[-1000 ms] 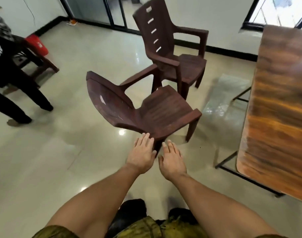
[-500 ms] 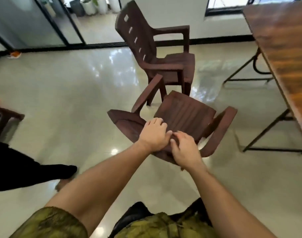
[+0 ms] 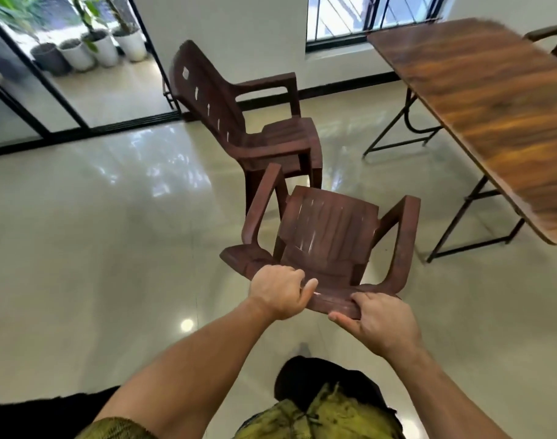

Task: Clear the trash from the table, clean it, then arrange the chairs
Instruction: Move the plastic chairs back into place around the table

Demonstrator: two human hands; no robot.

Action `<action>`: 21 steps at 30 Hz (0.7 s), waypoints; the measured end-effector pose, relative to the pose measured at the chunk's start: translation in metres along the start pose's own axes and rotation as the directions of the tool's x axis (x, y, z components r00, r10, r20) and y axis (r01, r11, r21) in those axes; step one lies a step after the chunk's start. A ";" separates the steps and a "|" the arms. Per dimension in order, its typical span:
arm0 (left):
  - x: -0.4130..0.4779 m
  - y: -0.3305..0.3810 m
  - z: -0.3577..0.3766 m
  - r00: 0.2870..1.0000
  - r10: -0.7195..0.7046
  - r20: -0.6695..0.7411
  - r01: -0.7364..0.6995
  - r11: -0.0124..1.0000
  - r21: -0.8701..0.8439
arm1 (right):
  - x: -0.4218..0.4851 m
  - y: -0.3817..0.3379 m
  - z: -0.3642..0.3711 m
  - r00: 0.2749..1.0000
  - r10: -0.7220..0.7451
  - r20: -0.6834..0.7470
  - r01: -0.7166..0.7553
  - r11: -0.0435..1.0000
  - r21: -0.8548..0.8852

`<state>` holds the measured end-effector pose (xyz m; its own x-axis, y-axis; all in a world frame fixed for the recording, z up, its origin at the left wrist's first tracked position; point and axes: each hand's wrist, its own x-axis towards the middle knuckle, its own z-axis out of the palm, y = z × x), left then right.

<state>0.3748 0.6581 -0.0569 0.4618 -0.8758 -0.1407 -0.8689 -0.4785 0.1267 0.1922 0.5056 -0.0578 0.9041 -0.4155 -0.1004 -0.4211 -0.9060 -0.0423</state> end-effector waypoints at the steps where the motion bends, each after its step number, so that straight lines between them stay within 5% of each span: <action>1: 0.003 -0.004 -0.001 1.000 0.006 -0.007 -0.007 1.000 -0.009 | 0.003 -0.001 0.004 0.999 0.002 -0.051 -0.001 1.000 0.006; 11: 0.074 -0.076 -0.024 0.984 0.159 0.077 -0.159 0.987 -0.004 | 0.071 -0.014 0.022 0.948 0.060 -0.314 -0.053 0.998 0.029; 21: 0.106 -0.090 -0.026 0.918 0.394 0.037 -0.396 0.917 0.052 | 0.082 -0.019 0.026 0.916 0.192 -0.353 -0.186 0.981 0.051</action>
<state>0.5066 0.6071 -0.0582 0.0749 -0.9904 -0.1160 -0.9887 -0.0889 0.1204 0.2724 0.4908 -0.0910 0.7731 -0.5826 0.2508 -0.5848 -0.8078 -0.0739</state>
